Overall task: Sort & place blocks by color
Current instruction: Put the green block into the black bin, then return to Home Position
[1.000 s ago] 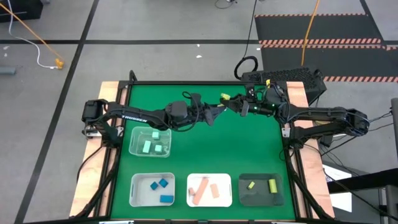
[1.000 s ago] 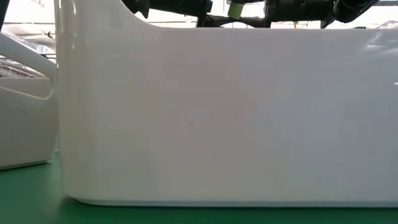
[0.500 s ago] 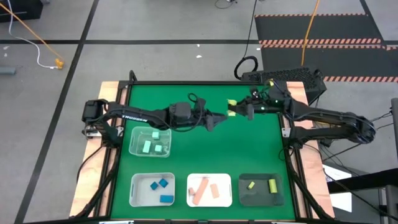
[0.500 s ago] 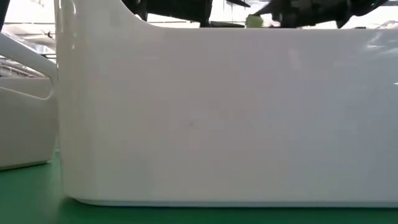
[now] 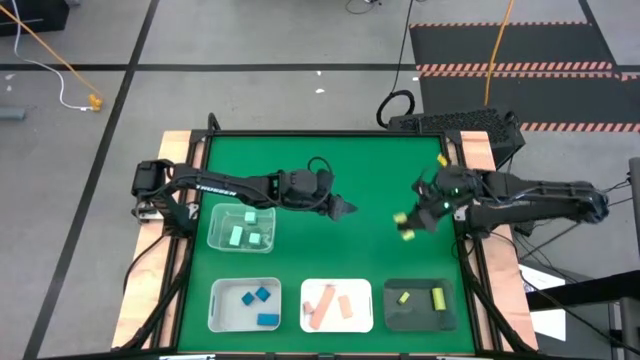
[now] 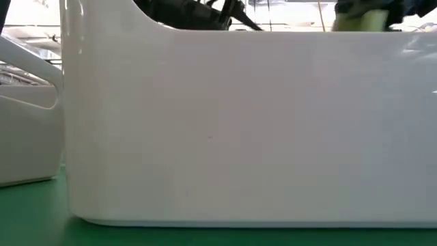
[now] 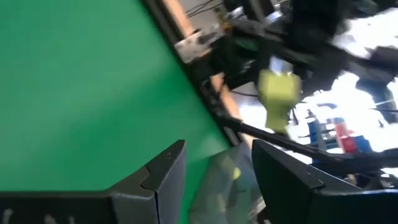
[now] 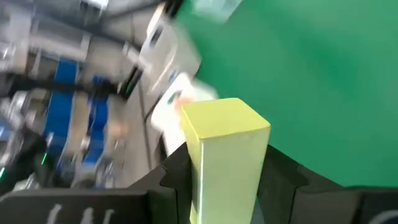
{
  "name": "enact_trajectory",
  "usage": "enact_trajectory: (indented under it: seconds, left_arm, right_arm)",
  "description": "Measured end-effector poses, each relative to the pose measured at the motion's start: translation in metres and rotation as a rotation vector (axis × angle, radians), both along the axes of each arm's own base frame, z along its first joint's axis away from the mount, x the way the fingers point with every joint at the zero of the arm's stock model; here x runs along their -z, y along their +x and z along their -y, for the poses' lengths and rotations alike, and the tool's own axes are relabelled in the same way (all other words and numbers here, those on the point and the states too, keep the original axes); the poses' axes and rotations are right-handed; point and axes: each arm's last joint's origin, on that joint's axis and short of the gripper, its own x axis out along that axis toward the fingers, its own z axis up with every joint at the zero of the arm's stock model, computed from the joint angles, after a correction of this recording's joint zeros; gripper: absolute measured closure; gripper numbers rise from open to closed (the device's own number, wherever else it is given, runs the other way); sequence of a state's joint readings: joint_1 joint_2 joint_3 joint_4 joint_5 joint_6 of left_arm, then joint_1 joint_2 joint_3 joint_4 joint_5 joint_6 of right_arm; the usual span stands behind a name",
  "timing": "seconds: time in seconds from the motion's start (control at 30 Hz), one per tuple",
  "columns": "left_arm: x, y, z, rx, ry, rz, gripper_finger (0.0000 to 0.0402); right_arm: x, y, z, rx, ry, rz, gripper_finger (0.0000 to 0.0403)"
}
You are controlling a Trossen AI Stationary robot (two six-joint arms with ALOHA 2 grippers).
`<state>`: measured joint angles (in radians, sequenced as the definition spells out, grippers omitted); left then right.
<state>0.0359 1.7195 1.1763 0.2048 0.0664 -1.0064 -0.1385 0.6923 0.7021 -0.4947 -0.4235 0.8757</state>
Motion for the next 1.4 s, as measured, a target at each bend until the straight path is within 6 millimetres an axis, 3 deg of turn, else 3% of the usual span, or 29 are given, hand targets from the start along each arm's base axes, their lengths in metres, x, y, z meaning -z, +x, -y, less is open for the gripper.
enact_trajectory:
  seconds: [0.23, 0.53, 0.9, 1.17, 1.27, 1.4]
  left_arm:
    - [-0.002, -0.006, -0.001, 0.004, -0.015, -0.046, 0.0218]
    - [-0.031, -0.031, 0.003, -0.005, 0.042, -0.072, 0.0218]
    - [-0.071, -0.064, 0.006, -0.01, 0.196, -0.005, 0.0218]
    - [-0.092, -0.087, 0.007, 0.018, 0.255, 0.025, 0.0218]
    - [-0.096, -0.096, 0.008, 0.027, 0.259, 0.006, 0.0218]
    - [-0.104, -0.111, 0.009, 0.032, 0.264, -0.002, 0.0218]
  right_arm:
    - [0.005, 0.0, -0.046, -0.266, 0.071, -0.079, 0.0289]
    - [0.029, 0.003, -0.104, -0.553, 0.062, -0.287, 0.0289]
    - [0.026, 0.013, -0.129, -0.524, 0.064, -0.167, 0.0287]
    - [0.035, 0.01, -0.129, -0.468, 0.057, -0.285, 0.0133]
    - [0.034, 0.01, -0.128, -0.463, 0.061, -0.282, 0.0106]
    - [0.026, 0.011, -0.128, -0.454, 0.088, -0.203, 0.0102]
